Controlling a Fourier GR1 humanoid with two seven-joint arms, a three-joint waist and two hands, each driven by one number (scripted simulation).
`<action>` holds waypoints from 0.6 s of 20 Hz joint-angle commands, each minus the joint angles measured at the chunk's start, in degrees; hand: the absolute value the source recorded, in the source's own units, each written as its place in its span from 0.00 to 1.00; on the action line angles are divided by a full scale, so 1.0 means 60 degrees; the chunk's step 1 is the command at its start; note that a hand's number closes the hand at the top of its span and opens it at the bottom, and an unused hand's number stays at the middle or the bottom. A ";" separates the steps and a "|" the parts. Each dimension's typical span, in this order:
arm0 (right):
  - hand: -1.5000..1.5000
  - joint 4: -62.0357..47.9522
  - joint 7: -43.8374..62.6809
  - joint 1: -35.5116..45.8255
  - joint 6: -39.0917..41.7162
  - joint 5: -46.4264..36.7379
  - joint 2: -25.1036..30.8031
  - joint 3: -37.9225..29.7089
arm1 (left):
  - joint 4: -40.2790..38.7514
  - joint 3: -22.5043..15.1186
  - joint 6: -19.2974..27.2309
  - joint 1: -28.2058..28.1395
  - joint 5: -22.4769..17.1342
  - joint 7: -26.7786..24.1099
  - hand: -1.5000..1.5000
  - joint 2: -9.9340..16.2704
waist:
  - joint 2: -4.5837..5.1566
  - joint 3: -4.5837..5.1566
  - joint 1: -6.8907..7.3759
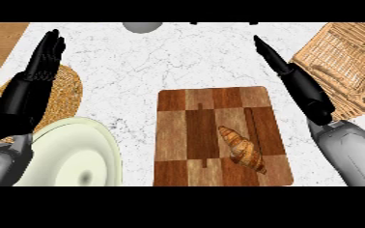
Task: Pick the croissant from the cutting board and place it in the basket
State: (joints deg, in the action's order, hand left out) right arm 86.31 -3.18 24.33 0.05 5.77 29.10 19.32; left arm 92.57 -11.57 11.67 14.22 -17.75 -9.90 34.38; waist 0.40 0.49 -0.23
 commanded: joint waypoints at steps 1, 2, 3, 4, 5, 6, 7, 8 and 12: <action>1.00 -0.0233 -0.0066 0.0260 0.0941 0.0277 -0.0341 -0.0165 | -0.0372 0.0217 -0.0516 -0.0056 -0.0021 -0.0026 0.50 -0.0279 | -0.0057 -0.0080 0.0067; 1.00 -0.0750 -0.0904 0.0071 0.1633 0.0927 -0.0327 -0.0084 | -0.0768 -0.0080 -0.0323 -0.0079 0.0146 -0.0154 0.50 -0.0392 | -0.0007 -0.0085 0.0083; 1.00 -0.1101 -0.1267 0.0275 0.2354 0.1585 -0.0324 -0.0253 | -0.0553 -0.0387 -0.0234 -0.0003 0.0307 0.0182 0.50 -0.0383 | 0.0034 -0.0098 0.0164; 1.00 -0.0808 -0.1249 0.0037 0.2939 0.1912 -0.0390 0.0083 | -0.0293 -0.0608 -0.0339 -0.0346 0.0335 0.0328 0.50 -0.0292 | 0.0008 -0.0103 0.0224; 1.00 -0.0957 -0.1396 0.0257 0.3805 0.2567 -0.0251 -0.0073 | -0.0559 -0.0632 -0.0452 -0.0124 0.0314 0.0503 0.50 -0.0244 | 0.0068 -0.0110 0.0211; 1.00 -0.1292 -0.1775 0.0105 0.4448 0.2893 -0.0309 0.0044 | -0.0540 -0.0723 -0.0558 -0.0166 0.0294 0.0576 0.50 -0.0216 | 0.0135 -0.0126 0.0326; 1.00 0.0439 -0.3165 0.0616 0.4645 0.1519 -0.0353 0.1040 | -0.0564 -0.1157 -0.0605 -0.0477 0.0203 0.0529 0.50 -0.0648 | 0.0041 -0.0148 0.0350; 1.00 0.0237 -0.3353 -0.0053 0.5097 0.2160 -0.0917 0.1395 | -0.0649 -0.1008 -0.0734 -0.0326 0.0106 0.0801 0.50 -0.0434 | 0.0068 -0.0145 0.0252; 0.00 0.0919 -0.4641 -0.2035 0.3729 -0.0457 -0.1553 0.2956 | -0.0657 -0.1035 -0.0566 -0.0811 0.0295 0.0729 0.50 -0.0676 | -0.0094 -0.0093 -0.0020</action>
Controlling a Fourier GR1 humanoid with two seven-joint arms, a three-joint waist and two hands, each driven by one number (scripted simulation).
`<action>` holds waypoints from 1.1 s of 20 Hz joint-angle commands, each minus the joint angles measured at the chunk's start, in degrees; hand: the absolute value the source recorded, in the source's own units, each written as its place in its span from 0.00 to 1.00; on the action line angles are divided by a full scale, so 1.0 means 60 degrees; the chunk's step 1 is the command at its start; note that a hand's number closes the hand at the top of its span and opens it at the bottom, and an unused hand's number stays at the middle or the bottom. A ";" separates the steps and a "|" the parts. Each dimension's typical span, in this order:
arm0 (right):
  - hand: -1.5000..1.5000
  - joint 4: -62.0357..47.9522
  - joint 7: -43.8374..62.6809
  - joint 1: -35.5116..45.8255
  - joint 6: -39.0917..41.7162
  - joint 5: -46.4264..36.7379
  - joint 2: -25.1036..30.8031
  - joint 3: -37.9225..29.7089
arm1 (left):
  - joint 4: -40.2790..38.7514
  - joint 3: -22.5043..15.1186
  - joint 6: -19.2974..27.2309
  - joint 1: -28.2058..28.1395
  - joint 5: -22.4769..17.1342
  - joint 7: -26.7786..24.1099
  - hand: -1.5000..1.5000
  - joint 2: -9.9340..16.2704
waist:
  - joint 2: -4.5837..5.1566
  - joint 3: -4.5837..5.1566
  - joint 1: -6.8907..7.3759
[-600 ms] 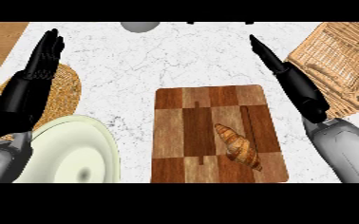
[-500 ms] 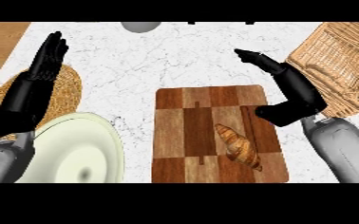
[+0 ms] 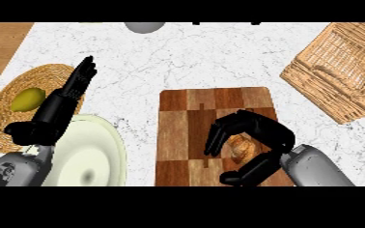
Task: Pick the croissant from the cutting board and place it in the basket
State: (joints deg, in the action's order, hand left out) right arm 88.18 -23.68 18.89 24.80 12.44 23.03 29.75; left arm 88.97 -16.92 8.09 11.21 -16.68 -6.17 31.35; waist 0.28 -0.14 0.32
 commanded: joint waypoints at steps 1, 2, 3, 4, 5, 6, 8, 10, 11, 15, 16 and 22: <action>0.00 0.1385 -0.1255 -0.1877 -0.1331 -0.2125 -0.0303 0.1137 | 0.0107 0.0377 -0.0324 -0.0444 -0.0216 0.0044 0.50 0.0330 | -0.0122 0.0016 -0.0199; 0.00 0.1659 -0.0948 -0.2164 -0.1738 -0.2332 -0.0174 0.1070 | 0.0286 0.0061 -0.0006 -0.0293 -0.0083 0.0398 0.50 -0.0171 | -0.0114 0.0018 -0.0233; 0.00 0.2206 -0.0006 -0.2065 -0.2037 -0.2559 -0.0206 0.1234 | -0.0663 0.0131 -0.0106 0.0010 0.0160 -0.0144 0.50 -0.0345 | -0.0089 0.0032 -0.0306; 0.00 0.2548 -0.0132 -0.2382 -0.2330 -0.2959 0.0232 0.1059 | -0.0036 0.0135 -0.0170 -0.0506 -0.0014 0.0072 0.50 -0.0120 | -0.0130 0.0028 -0.0270; 0.00 0.2502 0.0305 -0.2151 -0.2733 -0.3502 0.0280 0.0995 | 0.0180 0.0067 0.0090 -0.0189 0.0086 0.0507 0.50 -0.0181 | -0.0149 0.0026 -0.0303; 0.00 0.3030 0.0583 -0.2044 -0.3021 -0.3697 0.0535 0.0608 | 0.0110 0.0222 -0.0033 -0.0257 0.0012 0.0472 0.50 0.0015 | -0.0181 0.0033 -0.0373; 0.00 0.3410 0.1182 -0.1670 -0.3175 -0.3832 0.1039 -0.0283 | -0.0168 0.0437 -0.0358 0.0077 -0.0237 0.0595 0.50 0.0122 | -0.0142 0.0042 -0.0435; 0.00 0.4265 0.2193 -0.1465 -0.3477 -0.4479 0.1313 -0.0507 | 0.0144 0.0152 0.0013 -0.0109 0.0062 0.0667 0.50 -0.0129 | -0.0197 0.0048 -0.0430; 0.00 0.4245 0.2522 -0.0842 -0.2977 -0.4083 0.1849 -0.1363 | -0.0217 0.0215 -0.0077 -0.0186 0.0072 0.0279 0.50 -0.0219 | -0.0132 0.0058 -0.0359; 0.00 0.4929 0.3698 -0.0348 -0.1744 -0.5303 0.3563 -0.1272 | -0.0406 0.0270 -0.0235 0.0066 0.0049 0.0294 0.50 -0.0244 | -0.0119 0.0074 -0.0380; 0.00 0.5235 0.4170 -0.0210 -0.1018 -0.4882 0.4012 -0.1411 | -0.0293 0.0268 -0.0168 -0.0038 0.0141 0.0295 0.50 -0.0194 | -0.0137 0.0075 -0.0310; 0.00 0.5898 0.5191 0.0053 0.1890 -0.2485 0.5562 -0.2262 | 0.0524 0.0132 -0.0201 -0.0327 0.0206 0.0764 0.50 -0.0211 | -0.0133 0.0040 -0.0139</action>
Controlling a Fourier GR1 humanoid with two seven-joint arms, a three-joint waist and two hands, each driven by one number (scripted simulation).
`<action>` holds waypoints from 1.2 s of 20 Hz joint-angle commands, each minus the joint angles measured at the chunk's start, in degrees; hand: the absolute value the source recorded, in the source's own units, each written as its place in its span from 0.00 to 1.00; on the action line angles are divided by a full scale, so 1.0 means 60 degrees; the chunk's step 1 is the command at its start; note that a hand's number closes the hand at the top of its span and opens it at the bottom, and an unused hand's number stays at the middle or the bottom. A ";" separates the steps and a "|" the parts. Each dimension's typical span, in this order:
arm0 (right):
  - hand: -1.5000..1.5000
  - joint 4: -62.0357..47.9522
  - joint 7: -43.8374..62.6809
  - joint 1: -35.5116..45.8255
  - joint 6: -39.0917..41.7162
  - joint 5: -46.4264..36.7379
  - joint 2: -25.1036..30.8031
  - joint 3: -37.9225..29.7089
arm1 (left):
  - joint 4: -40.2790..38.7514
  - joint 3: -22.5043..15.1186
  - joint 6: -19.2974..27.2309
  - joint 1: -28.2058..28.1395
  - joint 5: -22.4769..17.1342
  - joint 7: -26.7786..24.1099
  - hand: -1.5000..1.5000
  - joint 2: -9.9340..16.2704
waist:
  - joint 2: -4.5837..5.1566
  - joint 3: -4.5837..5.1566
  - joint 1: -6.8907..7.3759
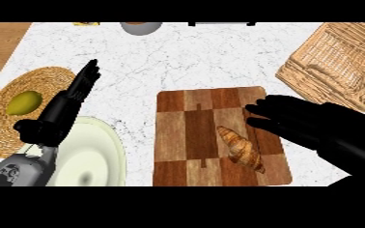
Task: Pick the croissant from the cutting board and place it in the basket
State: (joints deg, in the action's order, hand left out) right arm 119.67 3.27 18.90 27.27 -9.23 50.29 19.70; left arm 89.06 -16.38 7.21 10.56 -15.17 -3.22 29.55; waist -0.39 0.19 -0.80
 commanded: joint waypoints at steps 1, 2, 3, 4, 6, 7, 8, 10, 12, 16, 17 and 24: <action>0.00 -0.0281 0.0863 0.1019 0.1870 0.1359 0.0638 -0.0486 | 0.0326 -0.0019 -0.0109 0.0062 0.0067 0.0278 0.50 -0.0060 | 0.0056 -0.0011 0.0231; 0.00 -0.0223 0.0193 0.0339 0.2091 0.1531 0.1103 -0.1015 | -0.0053 0.0157 -0.0234 0.0010 0.0092 0.0057 0.50 -0.0050 | 0.0054 -0.0023 0.0087; 0.00 0.0163 0.0831 0.0623 0.2295 0.1904 0.0932 -0.1034 | -0.1034 0.0492 -0.0686 0.0014 0.0057 -0.1001 0.50 -0.0059 | 0.0066 -0.0011 0.0061; 0.00 0.0378 0.0914 0.0366 0.2615 0.2304 0.1127 -0.1355 | -0.0433 0.0080 -0.0149 0.0105 0.0406 -0.0218 0.50 -0.0431 | 0.0044 -0.0021 0.0045; 0.00 0.0668 0.0714 -0.0215 0.2917 0.2571 0.1451 -0.2236 | -0.0650 0.0427 -0.0681 0.0221 0.0193 -0.0386 0.50 -0.0361 | 0.0039 -0.0025 0.0002; 0.00 -0.0134 0.0355 0.0124 0.3133 0.2692 0.1415 -0.2704 | -0.0437 0.0581 -0.0425 0.0369 0.0329 -0.0024 0.50 -0.0345 | 0.0051 -0.0028 0.0074; 0.00 -0.0791 0.0319 0.0635 0.3289 0.2192 0.0934 -0.2319 | -0.0571 0.0453 -0.0588 0.0031 0.0493 -0.0532 0.50 -0.0577 | 0.0071 -0.0026 0.0172; 0.00 -0.0105 -0.0283 -0.0685 0.3370 0.1725 0.0910 -0.3055 | 0.0111 0.0755 -0.0786 -0.0132 0.0371 0.0167 0.50 -0.0303 | 0.0046 -0.0035 0.0095; 0.00 -0.0269 -0.0786 -0.0878 0.3383 0.0792 0.0351 -0.2927 | 0.0064 0.0854 -0.0946 -0.0247 0.0446 0.0111 0.50 -0.0478 | 0.0058 -0.0036 0.0122; 0.00 -0.1358 -0.1044 -0.0202 0.2954 -0.0293 -0.0812 -0.2053 | 0.0063 0.0878 -0.0995 0.0188 0.0729 0.0447 0.50 -0.0677 | 0.0089 -0.0036 0.0223; 0.00 -0.0845 -0.0376 -0.0435 0.2826 0.0008 -0.1201 -0.1842 | 0.0577 0.0864 -0.0918 -0.0165 0.0720 0.0552 0.50 -0.0740 | 0.0067 -0.0033 0.0209; 0.00 -0.1679 -0.1668 -0.1154 0.2162 -0.1981 -0.2372 -0.1327 | 0.0474 0.1247 -0.1299 -0.0212 0.1060 0.0450 0.50 -0.0929 | 0.0065 -0.0037 0.0211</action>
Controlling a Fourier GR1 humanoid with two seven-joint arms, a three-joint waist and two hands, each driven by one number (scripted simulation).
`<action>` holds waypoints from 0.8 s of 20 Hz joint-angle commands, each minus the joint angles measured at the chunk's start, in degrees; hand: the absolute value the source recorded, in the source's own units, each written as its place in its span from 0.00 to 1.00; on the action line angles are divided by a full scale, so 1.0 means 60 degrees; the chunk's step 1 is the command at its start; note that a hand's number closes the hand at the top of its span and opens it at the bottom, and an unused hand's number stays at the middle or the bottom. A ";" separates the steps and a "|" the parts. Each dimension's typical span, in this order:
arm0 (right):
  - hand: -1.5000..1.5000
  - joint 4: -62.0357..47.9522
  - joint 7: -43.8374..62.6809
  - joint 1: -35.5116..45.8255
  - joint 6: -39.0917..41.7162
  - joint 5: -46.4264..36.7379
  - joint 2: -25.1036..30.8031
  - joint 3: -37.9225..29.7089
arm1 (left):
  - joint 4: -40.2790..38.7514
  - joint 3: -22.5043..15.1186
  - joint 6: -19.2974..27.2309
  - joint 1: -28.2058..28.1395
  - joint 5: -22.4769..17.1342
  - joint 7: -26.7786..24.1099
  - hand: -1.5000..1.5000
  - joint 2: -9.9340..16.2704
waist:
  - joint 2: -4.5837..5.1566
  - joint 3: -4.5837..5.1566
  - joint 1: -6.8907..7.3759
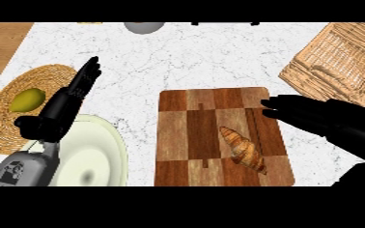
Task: Pick the croissant from the cutting board and place it in the basket
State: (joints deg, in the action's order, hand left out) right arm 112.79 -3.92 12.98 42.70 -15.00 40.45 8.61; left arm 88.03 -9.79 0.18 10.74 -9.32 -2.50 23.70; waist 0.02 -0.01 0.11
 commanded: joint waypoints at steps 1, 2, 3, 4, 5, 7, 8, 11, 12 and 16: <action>0.00 -0.0229 -0.0611 -0.0784 -0.0922 -0.1460 -0.1007 0.0803 | 0.0205 0.0202 -0.0002 0.0186 0.0145 0.0420 0.50 -0.0136 | -0.0002 -0.0005 -0.0007; 0.00 -0.0882 -0.1370 -0.0679 -0.1106 -0.1680 -0.0939 0.0579 | 0.0571 0.0233 -0.0249 -0.0617 0.0141 -0.0016 0.50 0.0048 | -0.0002 -0.0006 0.0051; 0.00 -0.0506 -0.0955 -0.0711 -0.0987 -0.1959 -0.1269 0.1012 | 0.0333 0.0192 -0.0048 -0.0131 0.0362 0.0401 0.50 -0.0316 | -0.0004 -0.0002 0.0001; 0.00 -0.1917 -0.1901 -0.0277 -0.1502 -0.2362 -0.1260 0.0882 | 0.0201 0.0143 -0.0075 0.0034 0.0334 0.0329 0.50 -0.0390 | 0.0017 -0.0006 0.0048; 0.00 -0.1386 -0.1806 -0.0575 -0.1478 -0.2577 -0.1314 0.0916 | 0.0359 0.0137 -0.0092 -0.0732 0.0503 -0.0109 0.50 -0.0510 | -0.0002 -0.0001 0.0025; 0.00 -0.1735 -0.1961 -0.0449 -0.1614 -0.2949 -0.1686 0.1019 | 0.0094 0.0500 -0.0264 0.0059 0.0466 0.0487 0.50 -0.0553 | 0.0001 0.0000 -0.0006; 0.00 -0.1878 -0.2478 -0.0556 -0.1759 -0.2996 -0.1418 0.0688 | -0.0127 0.0552 -0.0533 0.0418 0.0454 0.0395 0.50 -0.0492 | 0.0002 -0.0001 -0.0028; 0.00 -0.2732 -0.2278 -0.0079 -0.2230 -0.3846 -0.2261 0.1292 | 0.0582 0.0663 -0.0573 0.0070 0.0540 0.0946 0.50 -0.0446 | -0.0002 -0.0001 0.0030; 0.00 -0.2443 -0.2688 -0.0660 -0.2580 -0.4062 -0.2220 0.1362 | -0.0471 0.0694 -0.0538 0.0662 0.0727 0.0518 0.50 -0.0804 | 0.0002 0.0000 -0.0037; 0.00 -0.2648 -0.3181 -0.0533 -0.2018 -0.3798 -0.2308 0.0837 | 0.0182 0.1092 -0.1177 0.0119 0.0578 0.0424 0.50 -0.0618 | -0.0004 0.0001 -0.0013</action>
State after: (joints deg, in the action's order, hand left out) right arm 98.55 -19.85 10.16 30.58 -36.85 28.03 14.49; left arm 89.46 -6.04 -3.18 10.70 -4.65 0.19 19.14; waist 0.01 -0.01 0.09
